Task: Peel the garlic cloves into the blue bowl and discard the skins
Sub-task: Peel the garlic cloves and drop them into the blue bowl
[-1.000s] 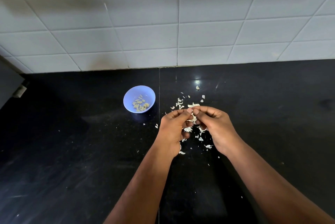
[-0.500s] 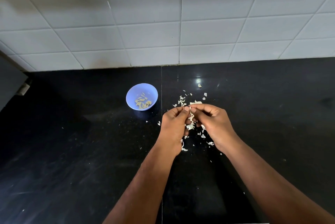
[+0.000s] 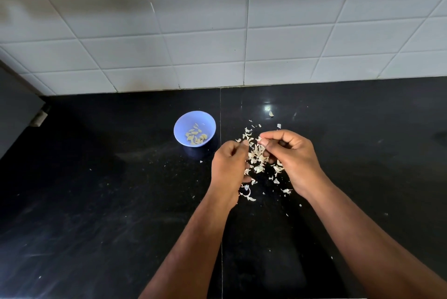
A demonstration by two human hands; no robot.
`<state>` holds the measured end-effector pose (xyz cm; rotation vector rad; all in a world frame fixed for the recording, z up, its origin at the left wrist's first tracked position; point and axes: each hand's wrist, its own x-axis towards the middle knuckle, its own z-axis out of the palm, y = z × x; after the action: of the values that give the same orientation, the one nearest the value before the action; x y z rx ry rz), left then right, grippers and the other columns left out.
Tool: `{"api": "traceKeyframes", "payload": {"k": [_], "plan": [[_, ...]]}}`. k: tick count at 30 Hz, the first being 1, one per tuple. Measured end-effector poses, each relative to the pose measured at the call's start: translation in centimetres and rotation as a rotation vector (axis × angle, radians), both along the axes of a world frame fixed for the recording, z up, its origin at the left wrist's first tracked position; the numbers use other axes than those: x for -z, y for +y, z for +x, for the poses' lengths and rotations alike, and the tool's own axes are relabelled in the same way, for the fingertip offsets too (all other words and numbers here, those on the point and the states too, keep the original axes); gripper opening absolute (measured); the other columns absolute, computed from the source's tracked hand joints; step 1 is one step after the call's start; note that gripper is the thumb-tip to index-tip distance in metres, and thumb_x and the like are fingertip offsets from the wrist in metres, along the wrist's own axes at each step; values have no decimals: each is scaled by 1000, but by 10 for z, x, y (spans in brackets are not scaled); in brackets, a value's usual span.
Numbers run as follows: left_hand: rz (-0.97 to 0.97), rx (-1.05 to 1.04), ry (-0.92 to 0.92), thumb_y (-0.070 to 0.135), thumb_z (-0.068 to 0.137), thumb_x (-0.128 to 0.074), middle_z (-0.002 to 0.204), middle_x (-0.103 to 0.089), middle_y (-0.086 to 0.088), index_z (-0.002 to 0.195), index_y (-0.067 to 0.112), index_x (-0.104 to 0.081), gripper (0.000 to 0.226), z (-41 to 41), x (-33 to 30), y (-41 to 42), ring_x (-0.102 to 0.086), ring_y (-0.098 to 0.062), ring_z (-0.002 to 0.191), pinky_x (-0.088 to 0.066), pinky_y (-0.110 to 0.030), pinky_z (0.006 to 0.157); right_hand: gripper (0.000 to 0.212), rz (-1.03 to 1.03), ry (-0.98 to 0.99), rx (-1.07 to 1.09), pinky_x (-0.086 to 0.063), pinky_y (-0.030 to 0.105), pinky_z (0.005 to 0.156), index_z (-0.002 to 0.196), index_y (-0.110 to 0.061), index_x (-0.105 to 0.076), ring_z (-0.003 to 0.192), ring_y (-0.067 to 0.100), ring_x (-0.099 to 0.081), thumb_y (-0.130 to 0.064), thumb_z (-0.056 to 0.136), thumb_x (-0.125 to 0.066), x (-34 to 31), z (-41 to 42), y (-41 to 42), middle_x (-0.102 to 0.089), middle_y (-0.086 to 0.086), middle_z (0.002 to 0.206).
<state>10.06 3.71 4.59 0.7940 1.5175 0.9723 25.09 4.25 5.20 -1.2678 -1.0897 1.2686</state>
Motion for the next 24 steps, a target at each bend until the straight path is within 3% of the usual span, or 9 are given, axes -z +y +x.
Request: {"api": "traceKeyframes", "payload": {"k": [2, 5, 8, 11, 14, 17, 24], "plan": [[5, 13, -87, 30, 105, -63, 95, -68, 2, 103, 21, -71, 12, -1, -5, 0, -63, -11, 79, -57, -29, 58, 10, 7, -45, -23, -56, 31, 66, 100, -15, -81, 72, 15, -66, -10, 91, -79, 0, 2, 1, -72, 4, 78], [7, 69, -192, 34, 103, -68, 88, -69, 5, 108, 17, -76, 19, -2, -7, 0, -63, -7, 76, -55, -28, 56, 10, 33, -134, -84, -56, 30, 69, 97, -17, -81, 71, 10, -63, -10, 90, -80, -2, 7, 2, -70, 3, 76], [18, 67, -230, 24, 99, -74, 86, -70, 4, 107, 12, -76, 14, 0, -7, -2, -63, -6, 73, -52, -27, 53, 12, 61, -219, -149, -56, 31, 75, 96, -23, -81, 73, 13, -62, -13, 90, -81, -5, 12, 4, -68, 10, 79], [22, 9, -289, 21, 98, -75, 84, -71, 3, 103, 13, -76, 9, 3, -8, -2, -62, -6, 72, -49, -26, 51, 16, 32, -126, -127, -61, 30, 79, 103, -15, -80, 78, 16, -70, -3, 94, -75, -7, 12, 4, -73, 4, 83], [68, -46, -283, 19, 98, -75, 85, -71, 1, 98, 16, -75, 3, 4, -7, -3, -64, -6, 73, -48, -26, 52, 13, -57, -23, -76, -63, 33, 77, 106, -9, -79, 82, 21, -74, -5, 99, -68, -8, 7, 2, -77, 11, 93], [109, -59, -237, 17, 99, -74, 85, -71, -1, 100, 13, -75, 4, 8, -7, -3, -65, -4, 70, -50, -26, 52, 12, -93, -36, -61, -64, 33, 73, 101, -7, -79, 78, 21, -73, -14, 100, -70, -7, 2, 0, -77, 14, 89], [134, -122, -304, 12, 102, -69, 84, -73, -7, 101, 8, -73, 6, 17, -6, -9, -67, -12, 71, -54, -29, 54, 14, -146, 53, -15, -57, 26, 63, 99, -5, -78, 72, 15, -66, -11, 101, -66, -5, -8, 0, -73, 7, 81]]}}
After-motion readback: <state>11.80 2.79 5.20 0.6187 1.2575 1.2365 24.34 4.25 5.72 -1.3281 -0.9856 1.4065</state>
